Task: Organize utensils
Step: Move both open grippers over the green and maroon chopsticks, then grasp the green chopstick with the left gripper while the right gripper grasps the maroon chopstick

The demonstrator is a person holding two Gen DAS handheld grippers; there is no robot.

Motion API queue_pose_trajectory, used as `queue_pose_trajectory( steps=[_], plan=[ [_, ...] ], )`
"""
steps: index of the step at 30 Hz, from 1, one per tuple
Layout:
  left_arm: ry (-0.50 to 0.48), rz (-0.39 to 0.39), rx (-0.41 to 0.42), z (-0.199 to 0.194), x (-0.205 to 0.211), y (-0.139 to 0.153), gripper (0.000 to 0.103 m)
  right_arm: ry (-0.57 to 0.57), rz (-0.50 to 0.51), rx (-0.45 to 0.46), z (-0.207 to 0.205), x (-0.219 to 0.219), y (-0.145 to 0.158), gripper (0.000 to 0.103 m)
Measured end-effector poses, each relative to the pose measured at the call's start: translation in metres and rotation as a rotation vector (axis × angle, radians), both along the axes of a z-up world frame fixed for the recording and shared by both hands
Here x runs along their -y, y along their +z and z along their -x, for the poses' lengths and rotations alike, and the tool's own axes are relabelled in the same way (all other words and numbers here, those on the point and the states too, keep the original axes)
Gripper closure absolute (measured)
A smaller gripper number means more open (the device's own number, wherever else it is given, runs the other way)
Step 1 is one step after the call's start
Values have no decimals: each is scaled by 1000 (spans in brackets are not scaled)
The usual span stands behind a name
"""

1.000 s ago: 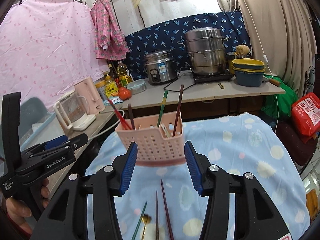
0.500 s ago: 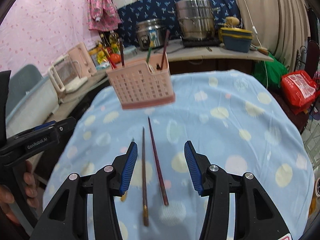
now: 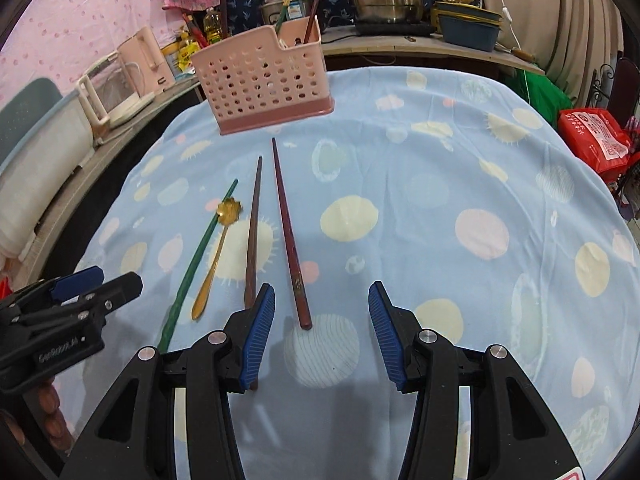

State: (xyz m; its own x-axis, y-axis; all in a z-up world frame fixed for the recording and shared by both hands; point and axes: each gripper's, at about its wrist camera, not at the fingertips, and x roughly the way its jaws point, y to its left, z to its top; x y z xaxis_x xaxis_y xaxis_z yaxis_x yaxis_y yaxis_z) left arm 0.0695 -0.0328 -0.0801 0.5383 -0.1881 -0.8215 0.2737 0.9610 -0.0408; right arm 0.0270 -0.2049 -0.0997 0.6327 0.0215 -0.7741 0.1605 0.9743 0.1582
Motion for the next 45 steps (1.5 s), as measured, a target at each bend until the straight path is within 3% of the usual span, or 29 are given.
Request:
queue_pose_trajectory(
  steps=[9, 13, 20, 25, 33, 41, 45],
  plan=[
    [2, -3, -44, 13, -5, -17, 40, 30, 23, -22, -11, -8, -12, 59],
    [-15, -3, -48, 20, -5, -19, 40, 40, 31, -30, -19, -11, -16, 65],
    [-56, 2, -52, 33, -3, -21, 40, 58, 39, -49, -26, -15, -23, 92],
    [-88, 8, -62, 39, 3, -24, 41, 58, 23, -50, -22, -13, -24, 95],
    [-119, 23, -81, 42, 6, -29, 59, 47, -7, -56, -8, -9, -24, 95],
    [-139, 51, -83, 46, 6, -29, 92, 50, -21, -56, 4, -10, -23, 96],
    [-150, 60, -83, 48, 6, -28, 96, 52, -26, -54, 9, -11, -22, 96]
  ],
)
